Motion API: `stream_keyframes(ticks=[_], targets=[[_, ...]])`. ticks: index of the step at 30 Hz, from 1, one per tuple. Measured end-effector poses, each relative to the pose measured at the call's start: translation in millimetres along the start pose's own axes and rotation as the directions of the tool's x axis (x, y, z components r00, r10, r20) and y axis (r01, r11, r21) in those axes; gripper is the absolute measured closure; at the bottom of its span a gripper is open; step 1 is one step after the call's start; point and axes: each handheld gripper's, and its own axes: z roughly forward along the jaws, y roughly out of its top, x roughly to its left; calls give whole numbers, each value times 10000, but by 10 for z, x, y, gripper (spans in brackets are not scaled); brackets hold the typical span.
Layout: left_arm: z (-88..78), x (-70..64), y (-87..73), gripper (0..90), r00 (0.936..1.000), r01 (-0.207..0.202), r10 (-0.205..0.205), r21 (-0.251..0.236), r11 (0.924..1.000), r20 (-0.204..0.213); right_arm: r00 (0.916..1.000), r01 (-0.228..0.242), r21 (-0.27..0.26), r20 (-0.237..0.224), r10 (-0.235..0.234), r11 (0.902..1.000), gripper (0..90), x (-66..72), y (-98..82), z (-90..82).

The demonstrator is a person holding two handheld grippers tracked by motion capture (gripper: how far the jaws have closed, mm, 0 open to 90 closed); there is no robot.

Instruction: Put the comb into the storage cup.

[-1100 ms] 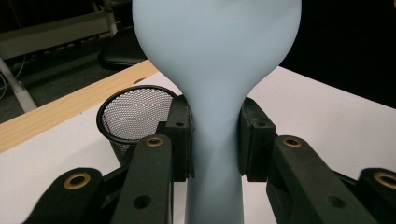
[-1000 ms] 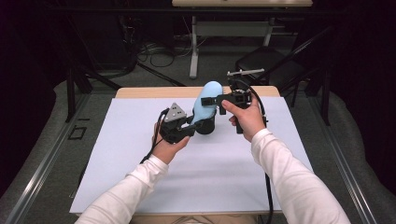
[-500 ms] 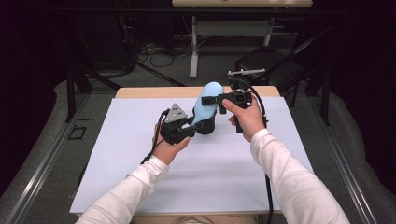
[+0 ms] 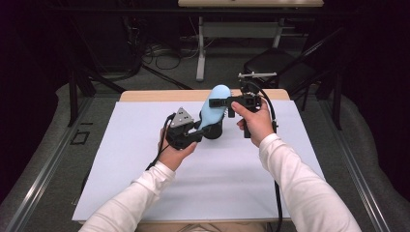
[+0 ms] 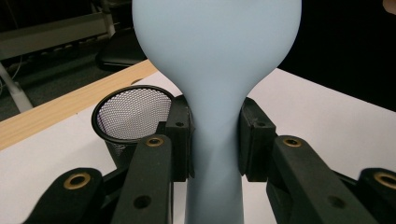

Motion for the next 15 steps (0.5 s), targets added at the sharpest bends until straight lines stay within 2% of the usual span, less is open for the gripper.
stream_keyframes(ticks=[15], targets=[[19, -15, -22, 697, 10000, 37, -37, 7, 10000, 53, 9998, -198, -22, 4, 198, 9998, 401, -26, -17, -4]])
